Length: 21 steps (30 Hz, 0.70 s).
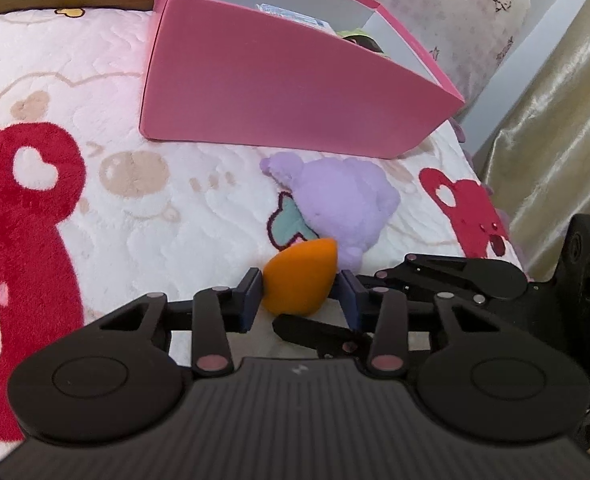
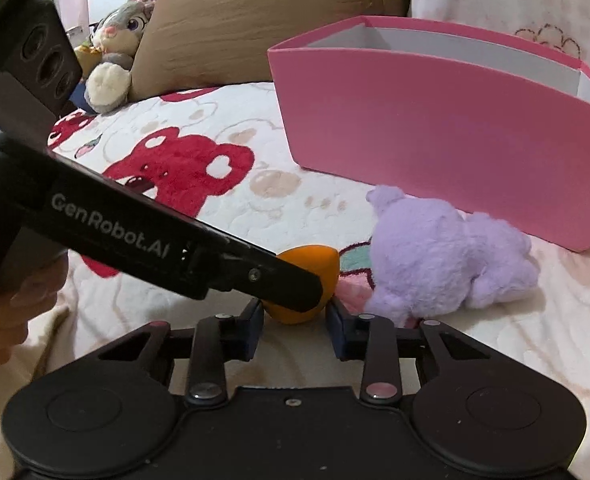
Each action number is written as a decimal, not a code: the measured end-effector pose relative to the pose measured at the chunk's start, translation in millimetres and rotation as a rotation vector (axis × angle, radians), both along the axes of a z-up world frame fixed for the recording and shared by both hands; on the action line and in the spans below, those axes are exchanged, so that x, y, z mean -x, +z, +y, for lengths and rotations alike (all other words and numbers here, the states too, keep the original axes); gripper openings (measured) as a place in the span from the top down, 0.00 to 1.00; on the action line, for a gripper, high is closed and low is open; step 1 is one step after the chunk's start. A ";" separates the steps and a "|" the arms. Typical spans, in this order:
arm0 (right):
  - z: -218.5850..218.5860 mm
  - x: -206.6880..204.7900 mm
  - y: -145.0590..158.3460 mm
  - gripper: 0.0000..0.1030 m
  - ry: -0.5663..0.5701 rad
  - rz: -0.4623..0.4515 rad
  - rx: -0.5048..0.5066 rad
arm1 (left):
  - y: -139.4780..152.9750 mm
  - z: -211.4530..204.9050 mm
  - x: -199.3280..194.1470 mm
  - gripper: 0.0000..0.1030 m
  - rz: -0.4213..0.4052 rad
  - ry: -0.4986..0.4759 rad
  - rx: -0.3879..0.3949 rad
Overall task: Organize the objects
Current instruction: 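Close both grippers on the orange sponge and lift it, then carry the orange sponge into the pink box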
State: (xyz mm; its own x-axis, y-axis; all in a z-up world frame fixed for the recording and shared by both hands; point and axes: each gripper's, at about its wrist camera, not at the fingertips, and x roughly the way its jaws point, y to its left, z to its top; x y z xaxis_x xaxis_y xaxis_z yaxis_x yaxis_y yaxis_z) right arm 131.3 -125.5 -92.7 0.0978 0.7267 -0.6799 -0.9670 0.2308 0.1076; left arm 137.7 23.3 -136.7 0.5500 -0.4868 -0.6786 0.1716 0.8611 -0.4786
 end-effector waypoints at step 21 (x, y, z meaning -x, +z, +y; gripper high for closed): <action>-34.8 30.9 79.5 0.62 0.008 0.004 -0.044 | 80.4 -14.2 42.3 0.61 -0.049 -0.134 -0.076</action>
